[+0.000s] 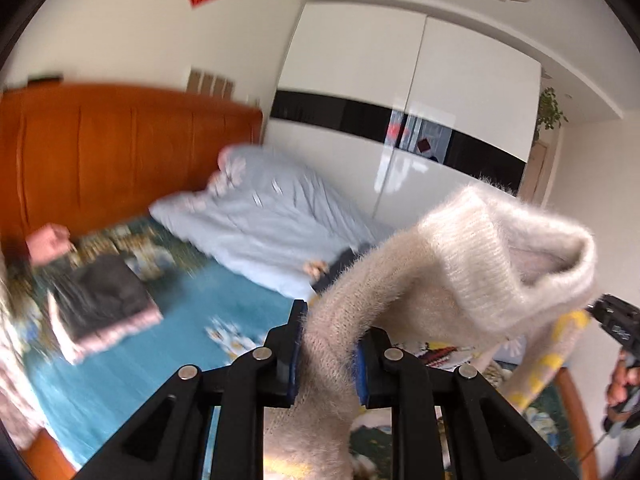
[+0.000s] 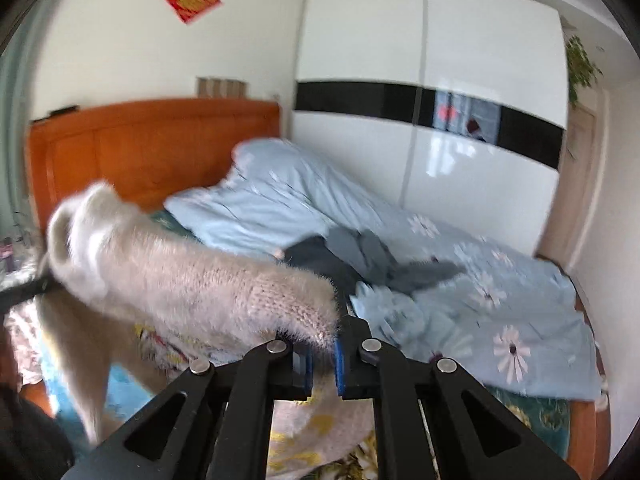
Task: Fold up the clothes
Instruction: 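Carry the held sweater with both grippers and lay it flat on the blanket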
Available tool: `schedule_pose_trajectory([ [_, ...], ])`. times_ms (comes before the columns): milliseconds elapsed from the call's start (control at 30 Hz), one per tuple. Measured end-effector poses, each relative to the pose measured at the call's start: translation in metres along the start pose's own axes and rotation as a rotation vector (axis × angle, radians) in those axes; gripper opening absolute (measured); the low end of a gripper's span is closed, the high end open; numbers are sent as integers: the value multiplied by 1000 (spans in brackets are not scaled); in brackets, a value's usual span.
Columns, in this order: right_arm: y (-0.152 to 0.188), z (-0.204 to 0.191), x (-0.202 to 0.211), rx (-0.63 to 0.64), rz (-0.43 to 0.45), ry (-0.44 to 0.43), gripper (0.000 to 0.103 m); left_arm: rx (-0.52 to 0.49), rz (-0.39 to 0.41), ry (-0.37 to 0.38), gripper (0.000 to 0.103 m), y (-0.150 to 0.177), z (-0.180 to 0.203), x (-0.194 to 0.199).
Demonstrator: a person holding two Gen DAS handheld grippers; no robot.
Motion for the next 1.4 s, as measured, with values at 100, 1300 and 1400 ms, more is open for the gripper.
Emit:
schedule_pose_trajectory([
  [100, -5, -7, 36, 5, 19, -109, 8, 1, 32, -3, 22, -8, -4, 32],
  [1300, 195, 47, -235, -459, -813, -179, 8, -73, -765, -170, 47, 136, -36, -284],
  [1400, 204, 49, -252, -479, -839, -153, 8, -3, -742, -158, 61, 139, -53, -274],
])
Point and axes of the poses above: each gripper's, at about its wrist camera, not at the fingertips, and x roughly against the way its jaws point, z to its right, y to its underside, the point moved 2 cm from there along -x, roughly the way its jaws point, and after that the axes turned 8 degrees about y, right-handed, at the moved point
